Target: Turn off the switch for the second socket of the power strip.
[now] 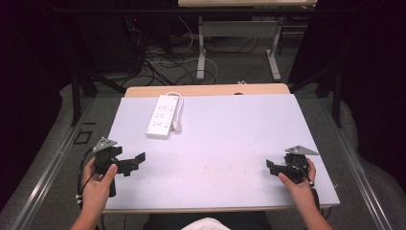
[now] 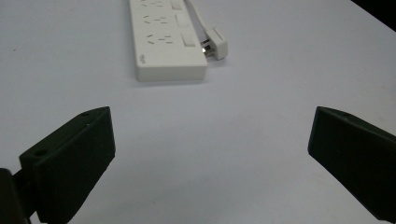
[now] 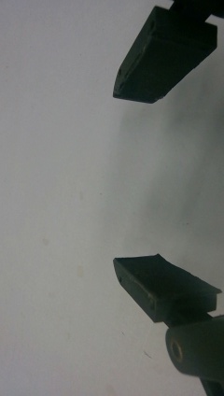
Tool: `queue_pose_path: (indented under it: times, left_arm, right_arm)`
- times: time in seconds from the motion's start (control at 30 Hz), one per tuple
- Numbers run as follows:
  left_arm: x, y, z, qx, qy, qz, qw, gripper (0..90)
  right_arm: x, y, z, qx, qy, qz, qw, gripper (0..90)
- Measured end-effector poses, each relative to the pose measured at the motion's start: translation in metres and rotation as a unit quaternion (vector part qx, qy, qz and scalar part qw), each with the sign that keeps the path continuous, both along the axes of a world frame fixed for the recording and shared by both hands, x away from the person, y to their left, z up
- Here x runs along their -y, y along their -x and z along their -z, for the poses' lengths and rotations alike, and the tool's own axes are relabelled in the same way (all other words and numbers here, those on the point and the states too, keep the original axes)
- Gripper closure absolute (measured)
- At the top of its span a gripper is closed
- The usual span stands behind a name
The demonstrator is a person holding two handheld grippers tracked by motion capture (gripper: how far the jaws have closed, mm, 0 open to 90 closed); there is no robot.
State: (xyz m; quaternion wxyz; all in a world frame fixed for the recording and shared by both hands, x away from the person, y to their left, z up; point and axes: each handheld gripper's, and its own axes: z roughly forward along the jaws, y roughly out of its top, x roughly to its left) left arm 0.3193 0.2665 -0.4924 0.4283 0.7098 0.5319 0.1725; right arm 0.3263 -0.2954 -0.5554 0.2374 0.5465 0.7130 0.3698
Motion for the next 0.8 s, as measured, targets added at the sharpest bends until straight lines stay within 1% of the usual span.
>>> queue_pose_path:
  times: [0.07, 0.1, 0.17, 0.23, 0.33, 0.4, 0.5, 0.53, 0.7, 0.73, 0.77, 0.8]
  left_arm:
    - [-0.005, 0.000, 0.005, -0.003, -0.010, -0.009, 0.9999, 0.6]
    - [-0.007, -0.001, 0.008, -0.003, -0.008, -0.013, 0.9999, 0.7]
    - [-0.011, -0.001, 0.013, -0.011, -0.007, -0.016, 0.9998, 0.7]
    - [-0.014, 0.000, 0.019, -0.007, -0.005, -0.026, 0.9996, 0.7]
    - [-0.020, 0.000, 0.025, -0.012, -0.012, -0.033, 0.9993, 0.7]
    - [-0.024, -0.001, 0.029, -0.017, -0.010, -0.037, 0.9991, 0.7]
    - [-0.031, -0.001, 0.036, -0.016, -0.017, -0.050, 0.9985, 0.6]
    - [-0.033, -0.001, 0.038, -0.019, -0.018, -0.053, 0.9982, 0.6]
    - [-0.044, -0.002, 0.046, -0.026, -0.014, -0.064, 0.9975, 0.6]
    - [-0.046, -0.003, 0.048, -0.023, -0.012, -0.068, 0.9974, 0.6]
    - [-0.048, -0.003, 0.048, -0.027, -0.012, -0.067, 0.9973, 0.6]
    - [-0.049, -0.003, 0.050, -0.022, -0.010, -0.072, 0.9971, 0.7]
  right_arm:
    - [0.000, 0.000, 0.000, 0.000, 0.000, 0.000, 1.0000, 14.5]
    - [0.000, 0.000, 0.000, 0.000, 0.000, 0.000, 1.0000, 14.5]
    - [0.000, 0.000, 0.000, 0.000, 0.000, 0.000, 1.0000, 14.5]
    - [0.000, 0.000, 0.000, 0.000, 0.000, 0.000, 1.0000, 14.5]
    - [0.000, 0.000, 0.000, -0.001, 0.000, 0.001, 1.0000, 14.5]
    - [0.000, 0.000, 0.000, -0.001, 0.001, 0.000, 1.0000, 14.5]
    - [0.000, 0.000, 0.000, -0.001, 0.000, 0.000, 1.0000, 14.5]
    - [0.000, 0.000, 0.000, -0.001, 0.000, 0.000, 1.0000, 14.5]
    - [0.000, 0.000, 0.000, -0.001, 0.001, -0.001, 1.0000, 14.5]
    - [0.000, 0.000, 0.000, 0.000, 0.001, -0.002, 1.0000, 14.5]
    - [0.001, 0.000, 0.000, 0.000, 0.001, -0.002, 1.0000, 14.5]
    - [0.001, 0.000, 0.000, 0.000, 0.001, 0.000, 1.0000, 14.5]
